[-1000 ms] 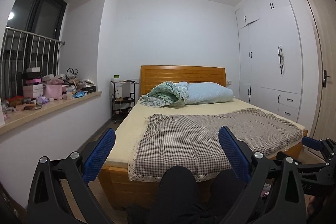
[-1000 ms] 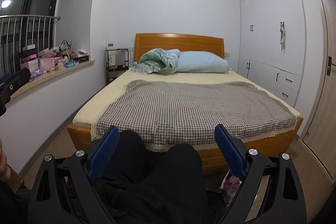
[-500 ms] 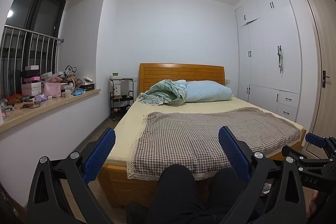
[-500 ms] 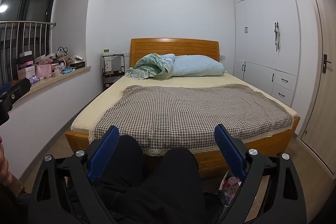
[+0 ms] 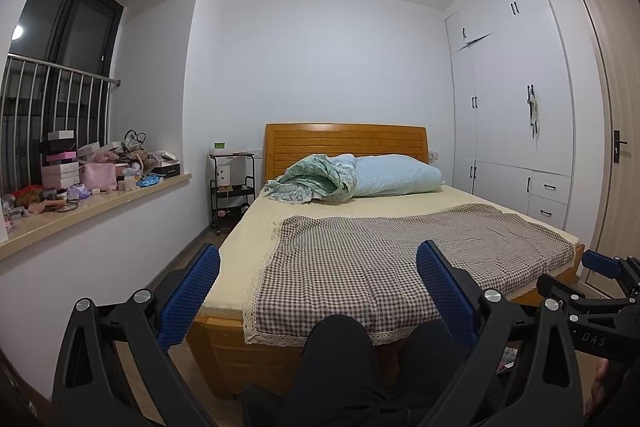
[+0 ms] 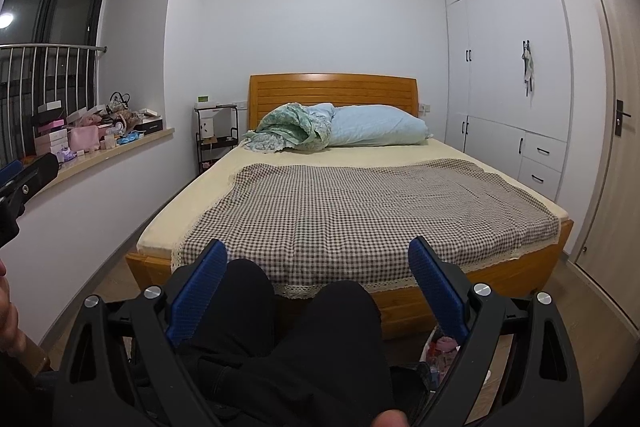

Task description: Collect trash

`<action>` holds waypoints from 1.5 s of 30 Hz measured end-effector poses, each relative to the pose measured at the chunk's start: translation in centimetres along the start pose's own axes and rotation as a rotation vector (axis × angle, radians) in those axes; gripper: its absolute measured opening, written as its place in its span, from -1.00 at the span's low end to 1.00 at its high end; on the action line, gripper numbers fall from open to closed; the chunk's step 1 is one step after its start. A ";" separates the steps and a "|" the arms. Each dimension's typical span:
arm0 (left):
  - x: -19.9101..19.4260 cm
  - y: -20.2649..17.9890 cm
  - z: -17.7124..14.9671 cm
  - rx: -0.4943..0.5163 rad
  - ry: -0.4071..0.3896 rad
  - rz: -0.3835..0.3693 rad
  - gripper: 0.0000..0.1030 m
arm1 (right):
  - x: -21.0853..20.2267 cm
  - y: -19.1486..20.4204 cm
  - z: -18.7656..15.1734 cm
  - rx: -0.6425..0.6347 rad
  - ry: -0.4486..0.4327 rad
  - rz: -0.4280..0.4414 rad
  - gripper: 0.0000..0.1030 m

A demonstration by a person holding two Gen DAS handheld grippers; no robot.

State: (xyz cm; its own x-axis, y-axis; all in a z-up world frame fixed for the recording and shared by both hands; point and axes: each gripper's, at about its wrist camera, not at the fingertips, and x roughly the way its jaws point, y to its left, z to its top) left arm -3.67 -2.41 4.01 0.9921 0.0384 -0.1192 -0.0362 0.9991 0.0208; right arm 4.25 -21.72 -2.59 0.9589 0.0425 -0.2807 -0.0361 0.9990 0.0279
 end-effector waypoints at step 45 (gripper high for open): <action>0.0 0.0 0.2 0.008 -0.007 -0.007 0.85 | -0.2 -0.5 0.2 0.011 0.009 -0.011 0.71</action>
State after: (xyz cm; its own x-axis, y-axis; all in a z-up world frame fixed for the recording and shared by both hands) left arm -3.65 -2.44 4.20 0.9931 0.0317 -0.1129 -0.0287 0.9992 0.0281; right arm 4.15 -22.18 -2.40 0.9565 0.0315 -0.2900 -0.0222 0.9991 0.0351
